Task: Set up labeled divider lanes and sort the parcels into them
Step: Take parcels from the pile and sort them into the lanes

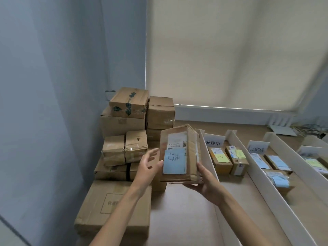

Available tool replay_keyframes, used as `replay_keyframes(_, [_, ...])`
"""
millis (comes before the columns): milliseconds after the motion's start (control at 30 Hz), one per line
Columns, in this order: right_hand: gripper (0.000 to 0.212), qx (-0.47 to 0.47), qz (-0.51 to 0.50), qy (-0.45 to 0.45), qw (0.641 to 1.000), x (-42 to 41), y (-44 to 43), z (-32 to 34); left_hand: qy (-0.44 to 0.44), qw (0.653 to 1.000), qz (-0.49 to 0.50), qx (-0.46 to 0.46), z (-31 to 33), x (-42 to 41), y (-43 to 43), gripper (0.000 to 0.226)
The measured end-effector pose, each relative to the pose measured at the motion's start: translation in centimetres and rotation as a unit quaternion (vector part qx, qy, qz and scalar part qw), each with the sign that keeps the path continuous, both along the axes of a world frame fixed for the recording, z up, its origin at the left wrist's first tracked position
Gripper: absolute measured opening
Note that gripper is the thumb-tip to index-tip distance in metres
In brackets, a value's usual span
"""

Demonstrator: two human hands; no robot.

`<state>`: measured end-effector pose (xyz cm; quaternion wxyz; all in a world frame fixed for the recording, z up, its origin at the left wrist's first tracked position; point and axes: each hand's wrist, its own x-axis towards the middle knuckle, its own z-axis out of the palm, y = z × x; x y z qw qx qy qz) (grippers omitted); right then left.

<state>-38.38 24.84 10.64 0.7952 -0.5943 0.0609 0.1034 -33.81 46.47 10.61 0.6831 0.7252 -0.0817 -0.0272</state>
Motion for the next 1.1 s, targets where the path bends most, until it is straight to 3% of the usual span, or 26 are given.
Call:
replay_keyframes(67, [0.045, 0.045, 0.007, 0.004, 0.999, -1.1, -0.2, -0.8, 0.034, 0.999, -0.029, -0.015, -0.4, -0.5, 0.1, 0.078])
replay_keyframes(167, [0.044, 0.091, -0.001, 0.009, 0.996, -3.0, -0.2, -1.4, 0.142, 0.975, -0.139, -0.101, -1.3, -1.5, -0.3, 0.087])
replay_keyframes(233, [0.044, 0.058, -0.020, 0.007, 0.998, -4.0, -0.4, -1.7, 0.164, 0.966, -0.152, -0.133, -1.9, -2.3, -1.1, 0.081])
replay_keyframes(300, [0.050, -0.032, -0.070, 0.004, 0.997, -4.6, -0.5, -2.1, 0.168, 0.967, -0.122, -0.146, -2.5, -2.8, -2.1, 0.074])
replay_keyframes(400, [0.065, -0.131, -0.160, 0.001, 0.978, -5.6, -1.2, -2.7, 0.167, 0.976, -0.072, -0.117, -3.7, -3.0, -3.9, 0.068])
replay_keyframes(467, [0.053, -0.149, -0.158, -0.009, 0.976, -6.6, -1.8, -2.9, 0.168, 0.979, -0.073, -0.095, -4.6, -3.5, -5.6, 0.074])
replay_keyframes(600, [0.052, -0.187, -0.158, -0.018, 0.969, -9.2, -4.5, -3.4, 0.162, 0.979, -0.111, -0.052, -5.9, -4.8, -9.8, 0.048])
replay_keyframes(733, [0.037, -0.184, -0.198, -0.027, 0.962, -11.4, -9.0, -3.8, 0.088, 0.985, -0.137, 0.051, -6.6, -5.0, -14.4, 0.056])
replay_keyframes(1000, [0.034, -0.163, -0.267, -0.031, 0.949, -17.0, -22.6, -4.3, 0.032, 0.976, -0.195, 0.088, -5.6, -8.3, -29.7, 0.044])
replay_keyframes(1100, [0.036, -0.166, -0.294, -0.027, 0.941, -20.1, -30.1, -4.4, 0.022, 0.975, -0.204, 0.088, -4.5, -12.0, -37.1, 0.054])
